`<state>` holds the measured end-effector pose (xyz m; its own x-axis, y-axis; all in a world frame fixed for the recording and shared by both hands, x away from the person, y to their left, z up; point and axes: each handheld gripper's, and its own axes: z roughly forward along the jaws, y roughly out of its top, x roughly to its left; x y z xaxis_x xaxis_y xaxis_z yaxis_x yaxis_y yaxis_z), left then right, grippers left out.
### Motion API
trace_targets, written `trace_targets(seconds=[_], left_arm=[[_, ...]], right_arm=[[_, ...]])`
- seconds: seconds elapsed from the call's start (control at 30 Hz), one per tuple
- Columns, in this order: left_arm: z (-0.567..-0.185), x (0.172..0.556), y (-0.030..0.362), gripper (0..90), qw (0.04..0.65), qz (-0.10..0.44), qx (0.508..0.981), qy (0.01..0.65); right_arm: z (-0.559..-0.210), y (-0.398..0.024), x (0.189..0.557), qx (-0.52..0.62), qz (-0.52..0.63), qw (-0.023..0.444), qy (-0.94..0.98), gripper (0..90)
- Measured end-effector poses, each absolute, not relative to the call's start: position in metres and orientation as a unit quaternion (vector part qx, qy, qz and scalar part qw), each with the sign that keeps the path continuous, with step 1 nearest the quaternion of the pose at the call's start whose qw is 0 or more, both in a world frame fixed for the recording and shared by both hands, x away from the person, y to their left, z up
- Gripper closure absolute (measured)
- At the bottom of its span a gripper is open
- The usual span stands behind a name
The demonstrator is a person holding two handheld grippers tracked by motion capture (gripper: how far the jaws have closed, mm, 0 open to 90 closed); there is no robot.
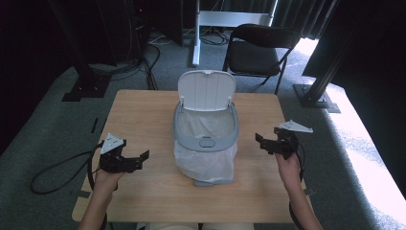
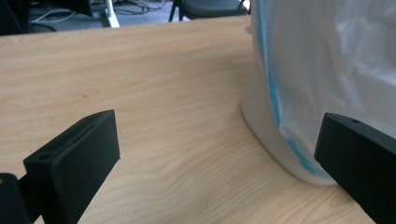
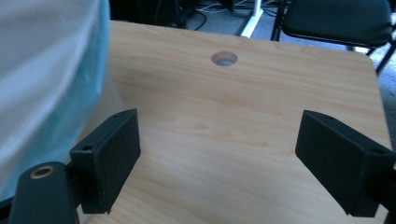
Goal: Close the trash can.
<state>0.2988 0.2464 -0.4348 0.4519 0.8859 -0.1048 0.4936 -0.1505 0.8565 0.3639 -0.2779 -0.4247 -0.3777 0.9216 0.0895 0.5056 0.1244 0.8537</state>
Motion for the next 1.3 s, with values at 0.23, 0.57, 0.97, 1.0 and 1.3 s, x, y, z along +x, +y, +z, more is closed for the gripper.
trace_targets(seconds=[0.23,0.57,0.97,1.0,1.3], left_arm=[[-0.457,0.293,0.255,0.3,0.424,0.218,0.728,0.493],[-0.486,0.289,0.269,0.3,0.41,0.202,0.721,0.521],[-0.515,0.292,0.276,0.3,0.385,0.19,0.721,0.543],[-0.517,0.293,0.277,0.3,0.383,0.188,0.72,0.547],[-0.526,0.295,0.278,0.3,0.361,0.192,0.726,0.553]], right_arm=[[-0.4,-0.265,0.381,0.488,0.442,0.239,0.714,13.3],[-0.344,-0.248,0.405,0.453,0.461,0.252,0.72,13.4],[-0.302,-0.229,0.44,0.448,0.492,0.228,0.711,13.6],[-0.299,-0.226,0.443,0.445,0.491,0.228,0.714,13.6],[-0.277,-0.206,0.459,0.437,0.487,0.22,0.723,14.2]])
